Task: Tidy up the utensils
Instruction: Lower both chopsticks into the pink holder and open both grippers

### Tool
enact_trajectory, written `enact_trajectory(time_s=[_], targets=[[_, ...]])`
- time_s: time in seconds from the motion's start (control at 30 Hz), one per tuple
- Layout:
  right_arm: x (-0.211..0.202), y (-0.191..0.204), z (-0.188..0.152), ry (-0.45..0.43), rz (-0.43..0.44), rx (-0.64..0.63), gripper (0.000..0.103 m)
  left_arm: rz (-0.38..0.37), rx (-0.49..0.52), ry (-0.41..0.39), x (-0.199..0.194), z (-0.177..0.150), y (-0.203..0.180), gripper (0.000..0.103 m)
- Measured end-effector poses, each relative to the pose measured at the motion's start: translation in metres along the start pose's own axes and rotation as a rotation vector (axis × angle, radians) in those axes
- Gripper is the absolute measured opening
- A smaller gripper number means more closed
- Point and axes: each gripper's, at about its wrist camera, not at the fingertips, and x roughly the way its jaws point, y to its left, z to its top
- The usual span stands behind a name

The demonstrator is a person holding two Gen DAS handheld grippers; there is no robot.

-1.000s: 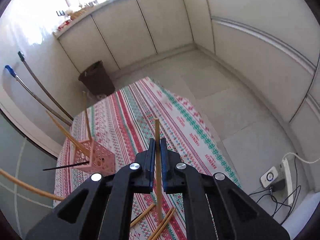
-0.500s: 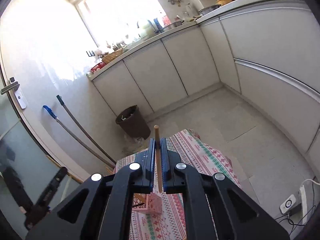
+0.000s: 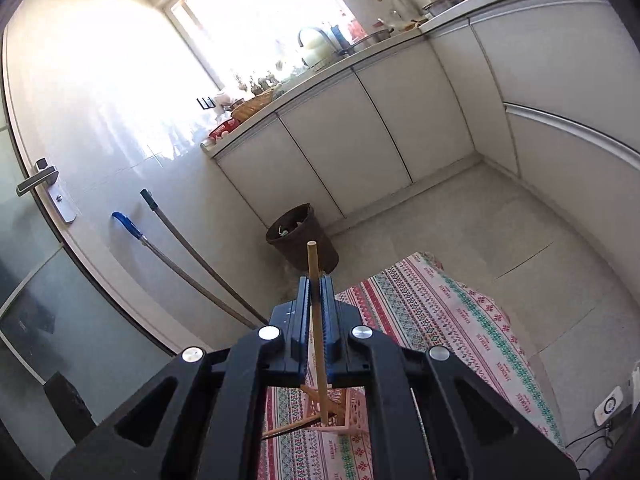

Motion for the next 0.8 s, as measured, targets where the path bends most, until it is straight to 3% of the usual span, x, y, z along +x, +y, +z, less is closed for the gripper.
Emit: enact_trajectory(time_s=[0.13, 0.5, 0.57, 0.7, 0.8], targets=[[0.026, 0.009, -0.004, 0.000, -0.011, 0.017, 0.006, 0.016, 0.013, -0.012, -0.003, 0.004, 0.002, 0.023], [0.070, 0.015, -0.035, 0.091, -0.070, 0.006, 0.009, 0.008, -0.011, 0.052, 0.011, 0.002, 0.012, 0.025], [0.073, 0.010, -0.039, 0.115, -0.079, 0.015, 0.026, 0.016, 0.007, 0.057, 0.011, 0.000, 0.010, 0.027], [0.061, 0.006, -0.039, 0.103, -0.094, -0.005, 0.035, 0.014, 0.041, 0.075, 0.012, -0.006, 0.002, 0.031], [0.048, 0.002, -0.045, 0.091, -0.117, -0.036, 0.051, 0.012, 0.068, 0.086, 0.012, -0.013, -0.007, 0.035]])
